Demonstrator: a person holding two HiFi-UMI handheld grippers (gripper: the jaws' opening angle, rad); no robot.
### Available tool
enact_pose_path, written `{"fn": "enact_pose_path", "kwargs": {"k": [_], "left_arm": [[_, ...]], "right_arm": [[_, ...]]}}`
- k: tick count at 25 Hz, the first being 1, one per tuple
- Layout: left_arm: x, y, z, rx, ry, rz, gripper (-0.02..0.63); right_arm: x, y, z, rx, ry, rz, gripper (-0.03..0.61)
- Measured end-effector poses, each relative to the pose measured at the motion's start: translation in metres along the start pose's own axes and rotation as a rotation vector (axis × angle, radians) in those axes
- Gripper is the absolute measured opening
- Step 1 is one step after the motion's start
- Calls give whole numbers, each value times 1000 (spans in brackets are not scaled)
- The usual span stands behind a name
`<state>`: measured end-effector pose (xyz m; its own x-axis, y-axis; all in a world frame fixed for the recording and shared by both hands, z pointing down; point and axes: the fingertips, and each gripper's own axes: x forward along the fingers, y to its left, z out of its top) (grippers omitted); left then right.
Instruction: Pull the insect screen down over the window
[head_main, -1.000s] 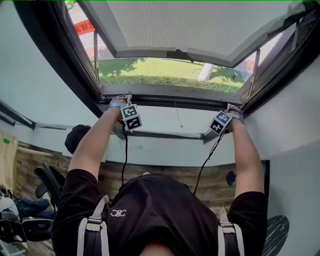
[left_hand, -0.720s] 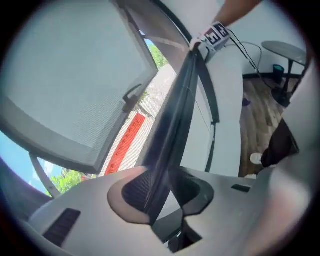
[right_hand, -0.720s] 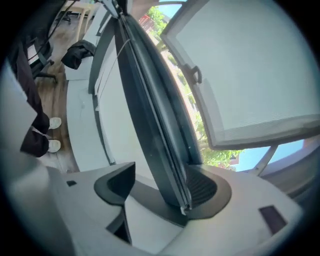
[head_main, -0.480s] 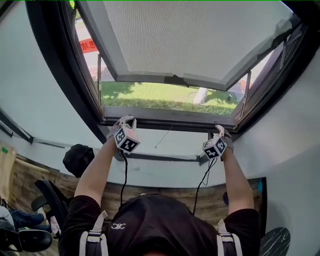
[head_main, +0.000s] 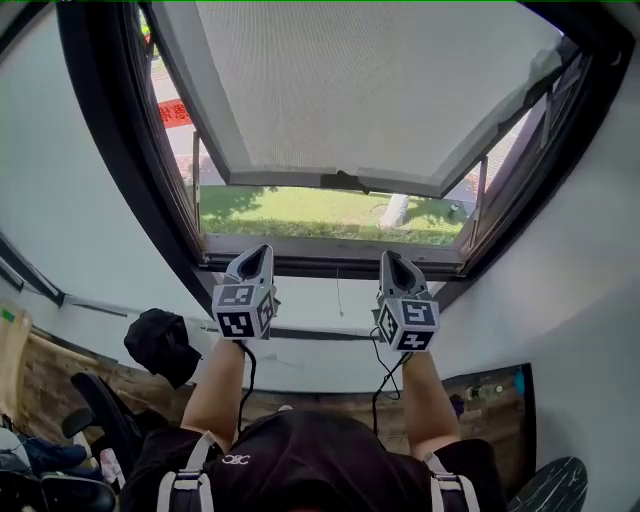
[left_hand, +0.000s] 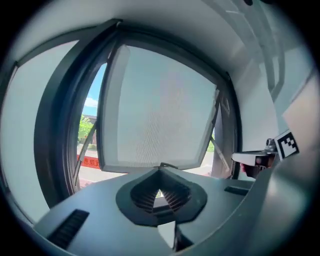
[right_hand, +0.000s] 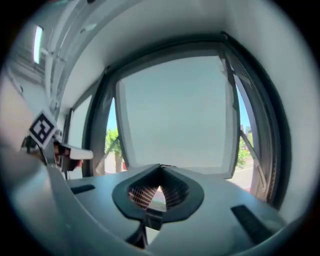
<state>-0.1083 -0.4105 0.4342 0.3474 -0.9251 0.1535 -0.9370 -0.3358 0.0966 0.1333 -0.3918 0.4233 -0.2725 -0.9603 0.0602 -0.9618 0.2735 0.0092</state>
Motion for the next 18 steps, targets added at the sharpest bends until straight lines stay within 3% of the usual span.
{"fn": "enact_pose_path", "kwargs": {"k": [4,7,18], "left_arm": [[-37,-13,14,-4,-78,37,8],[-47,-20,11,23,-89,33,6],[-45,-34,4,59,-61,8,6]], "right_arm": [[-29,41,34,39,-118,45,5],[-30,53,31,6,-115,36,5],[-28,52,26,49,-115,-5,3]]}}
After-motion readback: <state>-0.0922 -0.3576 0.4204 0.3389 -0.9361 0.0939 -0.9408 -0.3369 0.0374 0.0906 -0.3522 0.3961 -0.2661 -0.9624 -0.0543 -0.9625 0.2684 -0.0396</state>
